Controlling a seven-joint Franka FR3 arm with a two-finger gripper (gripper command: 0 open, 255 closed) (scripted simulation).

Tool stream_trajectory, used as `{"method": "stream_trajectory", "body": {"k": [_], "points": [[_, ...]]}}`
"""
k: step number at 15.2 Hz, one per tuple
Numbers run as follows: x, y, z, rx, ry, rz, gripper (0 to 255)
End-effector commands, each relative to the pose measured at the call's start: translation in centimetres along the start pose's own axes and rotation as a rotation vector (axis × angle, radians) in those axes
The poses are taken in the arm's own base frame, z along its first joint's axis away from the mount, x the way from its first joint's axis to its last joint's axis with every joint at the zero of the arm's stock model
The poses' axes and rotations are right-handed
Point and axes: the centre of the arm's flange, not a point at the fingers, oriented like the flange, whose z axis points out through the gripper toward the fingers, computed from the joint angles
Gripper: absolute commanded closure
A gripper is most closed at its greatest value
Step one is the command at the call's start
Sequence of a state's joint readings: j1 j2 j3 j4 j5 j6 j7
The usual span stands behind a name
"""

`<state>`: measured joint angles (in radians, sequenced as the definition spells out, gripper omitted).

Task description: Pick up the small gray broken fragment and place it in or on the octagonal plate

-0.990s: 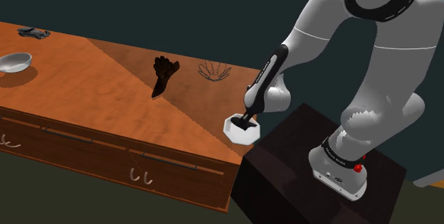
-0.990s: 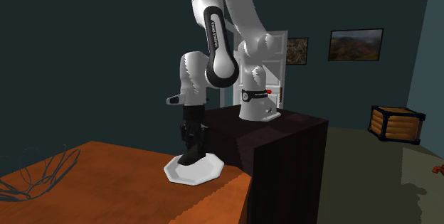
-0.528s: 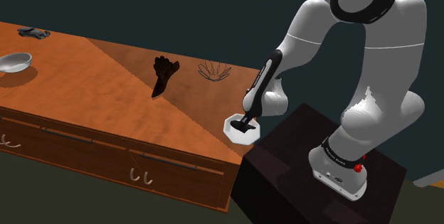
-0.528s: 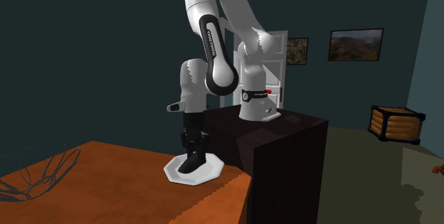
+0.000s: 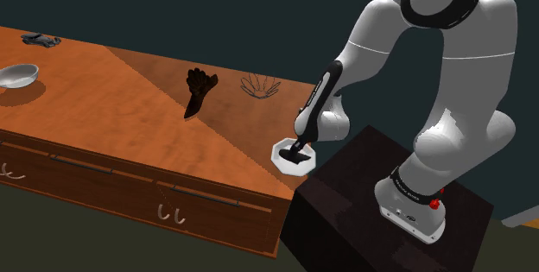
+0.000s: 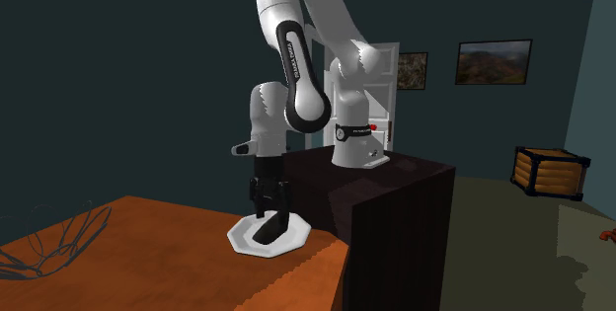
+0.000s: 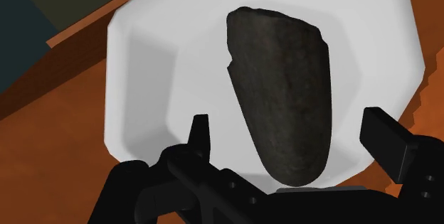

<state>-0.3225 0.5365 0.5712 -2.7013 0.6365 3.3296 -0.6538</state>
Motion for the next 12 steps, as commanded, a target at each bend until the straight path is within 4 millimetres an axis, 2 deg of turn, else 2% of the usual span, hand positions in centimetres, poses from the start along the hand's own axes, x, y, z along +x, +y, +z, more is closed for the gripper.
{"method": "stream_trajectory", "body": {"k": [1, 2, 6, 12], "points": [[0.0, 0.0, 0.0, 0.0, 0.0, 0.0, 0], [0.0, 0.0, 0.0, 0.0, 0.0, 0.0, 0], [0.0, 0.0, -5.0, 0.0, 0.0, 0.0, 0], [0.0, 0.0, -5.0, 0.0, 0.0, 0.0, 0]]}}
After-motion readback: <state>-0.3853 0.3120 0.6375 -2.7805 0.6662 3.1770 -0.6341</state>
